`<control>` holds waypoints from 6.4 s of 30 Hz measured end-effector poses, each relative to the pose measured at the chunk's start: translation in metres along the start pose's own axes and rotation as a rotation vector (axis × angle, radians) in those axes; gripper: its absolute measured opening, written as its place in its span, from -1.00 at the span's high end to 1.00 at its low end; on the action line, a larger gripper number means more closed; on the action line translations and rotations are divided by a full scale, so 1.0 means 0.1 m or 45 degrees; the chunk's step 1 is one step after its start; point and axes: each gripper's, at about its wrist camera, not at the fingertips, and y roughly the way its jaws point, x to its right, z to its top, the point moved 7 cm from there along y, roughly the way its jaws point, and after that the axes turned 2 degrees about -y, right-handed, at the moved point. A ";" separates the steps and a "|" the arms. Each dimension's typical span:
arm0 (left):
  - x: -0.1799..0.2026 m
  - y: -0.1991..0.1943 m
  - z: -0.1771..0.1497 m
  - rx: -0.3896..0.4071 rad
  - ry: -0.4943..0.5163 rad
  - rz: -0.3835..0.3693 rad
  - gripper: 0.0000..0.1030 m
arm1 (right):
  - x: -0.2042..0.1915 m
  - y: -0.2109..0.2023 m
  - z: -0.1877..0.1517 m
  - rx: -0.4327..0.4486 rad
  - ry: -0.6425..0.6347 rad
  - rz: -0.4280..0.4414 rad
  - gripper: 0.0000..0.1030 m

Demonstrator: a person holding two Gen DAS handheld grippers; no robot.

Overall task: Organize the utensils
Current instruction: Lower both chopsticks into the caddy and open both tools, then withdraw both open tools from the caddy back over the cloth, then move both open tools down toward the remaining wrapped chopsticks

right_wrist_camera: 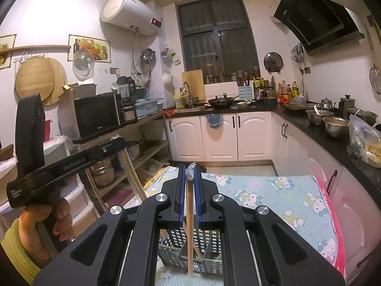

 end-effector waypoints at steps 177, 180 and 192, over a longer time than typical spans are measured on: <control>-0.86 -0.69 -2.05 -0.396 -0.231 0.133 -0.78 | -0.28 -0.32 -2.15 -0.438 0.042 -0.058 0.05; -0.86 -0.69 -2.12 -0.415 -0.234 0.128 -0.78 | -0.31 -0.32 -2.21 -0.454 0.045 -0.052 0.05; -0.86 -0.70 -2.34 -0.465 -0.228 0.136 -0.78 | -0.38 -0.34 -2.44 -0.509 0.042 -0.049 0.05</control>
